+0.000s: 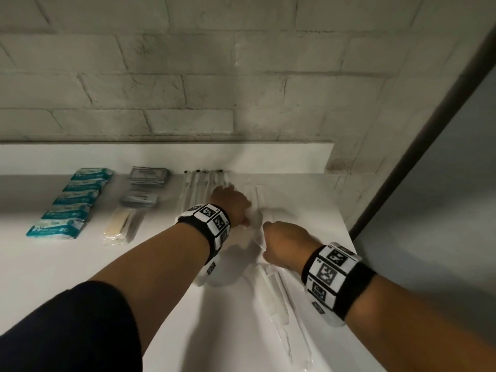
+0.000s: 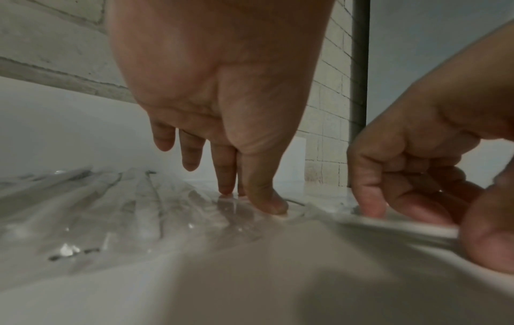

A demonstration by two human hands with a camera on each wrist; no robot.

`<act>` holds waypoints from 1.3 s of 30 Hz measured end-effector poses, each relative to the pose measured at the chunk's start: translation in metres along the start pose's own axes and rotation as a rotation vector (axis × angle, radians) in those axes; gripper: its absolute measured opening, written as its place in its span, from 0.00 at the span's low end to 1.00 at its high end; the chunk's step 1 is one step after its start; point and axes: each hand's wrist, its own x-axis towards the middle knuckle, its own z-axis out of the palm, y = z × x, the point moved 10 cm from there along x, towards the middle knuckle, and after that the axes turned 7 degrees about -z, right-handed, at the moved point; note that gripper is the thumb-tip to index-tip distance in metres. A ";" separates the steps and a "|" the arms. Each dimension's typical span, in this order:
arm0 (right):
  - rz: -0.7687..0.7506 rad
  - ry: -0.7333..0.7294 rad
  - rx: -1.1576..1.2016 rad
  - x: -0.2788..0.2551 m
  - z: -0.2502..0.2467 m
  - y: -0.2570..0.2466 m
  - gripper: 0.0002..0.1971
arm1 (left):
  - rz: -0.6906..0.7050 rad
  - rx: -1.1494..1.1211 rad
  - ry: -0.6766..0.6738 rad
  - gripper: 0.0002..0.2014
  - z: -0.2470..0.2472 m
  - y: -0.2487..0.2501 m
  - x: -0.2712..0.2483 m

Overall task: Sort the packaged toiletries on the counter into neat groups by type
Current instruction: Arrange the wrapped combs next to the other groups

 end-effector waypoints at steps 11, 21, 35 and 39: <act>-0.092 0.485 -0.064 -0.016 -0.110 0.025 0.10 | 0.032 -0.074 0.117 0.20 -0.021 0.014 -0.010; -0.023 0.152 0.022 0.011 -0.033 0.090 0.21 | 0.065 -0.054 0.048 0.28 -0.009 0.039 0.000; 0.169 0.040 -0.059 0.043 -0.009 0.087 0.21 | 0.068 -0.001 0.010 0.27 -0.005 0.043 0.005; 0.139 0.048 0.005 0.034 -0.015 0.085 0.24 | 0.067 0.038 0.016 0.26 -0.007 0.044 0.004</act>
